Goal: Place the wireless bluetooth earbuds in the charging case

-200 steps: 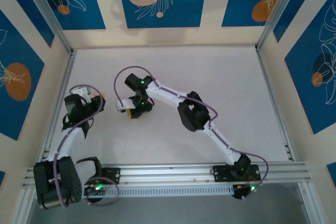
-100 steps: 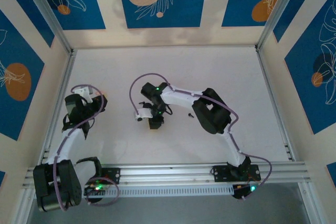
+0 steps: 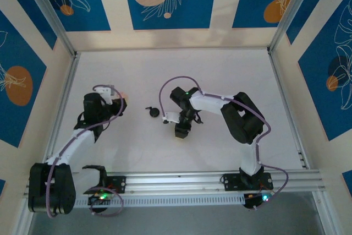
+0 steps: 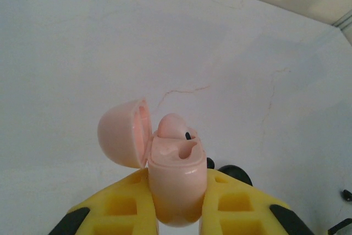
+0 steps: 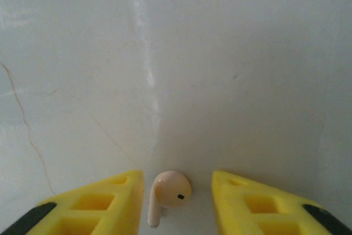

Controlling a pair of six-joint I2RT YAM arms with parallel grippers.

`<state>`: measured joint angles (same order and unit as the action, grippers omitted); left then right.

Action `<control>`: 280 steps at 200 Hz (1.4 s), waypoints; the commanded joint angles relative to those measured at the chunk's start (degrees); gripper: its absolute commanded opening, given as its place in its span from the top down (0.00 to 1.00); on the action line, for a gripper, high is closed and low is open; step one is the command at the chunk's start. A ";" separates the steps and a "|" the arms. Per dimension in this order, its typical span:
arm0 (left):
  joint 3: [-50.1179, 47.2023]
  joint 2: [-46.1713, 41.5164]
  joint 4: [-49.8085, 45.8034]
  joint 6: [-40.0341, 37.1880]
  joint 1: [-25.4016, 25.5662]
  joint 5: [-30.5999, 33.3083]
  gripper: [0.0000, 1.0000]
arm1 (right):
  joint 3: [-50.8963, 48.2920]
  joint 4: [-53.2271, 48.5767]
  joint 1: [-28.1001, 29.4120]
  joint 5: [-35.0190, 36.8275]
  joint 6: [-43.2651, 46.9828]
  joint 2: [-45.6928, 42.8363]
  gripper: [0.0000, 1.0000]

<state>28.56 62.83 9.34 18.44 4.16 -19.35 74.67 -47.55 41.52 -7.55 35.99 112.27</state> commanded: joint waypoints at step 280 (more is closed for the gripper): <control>1.24 -5.93 -8.20 -3.18 1.81 3.14 0.86 | 18.61 -22.91 2.34 2.63 -47.40 12.65 0.61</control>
<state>29.95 58.30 2.02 15.94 5.45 -16.95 93.73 -70.83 43.55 -5.15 -10.15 123.50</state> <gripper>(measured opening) 0.158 0.401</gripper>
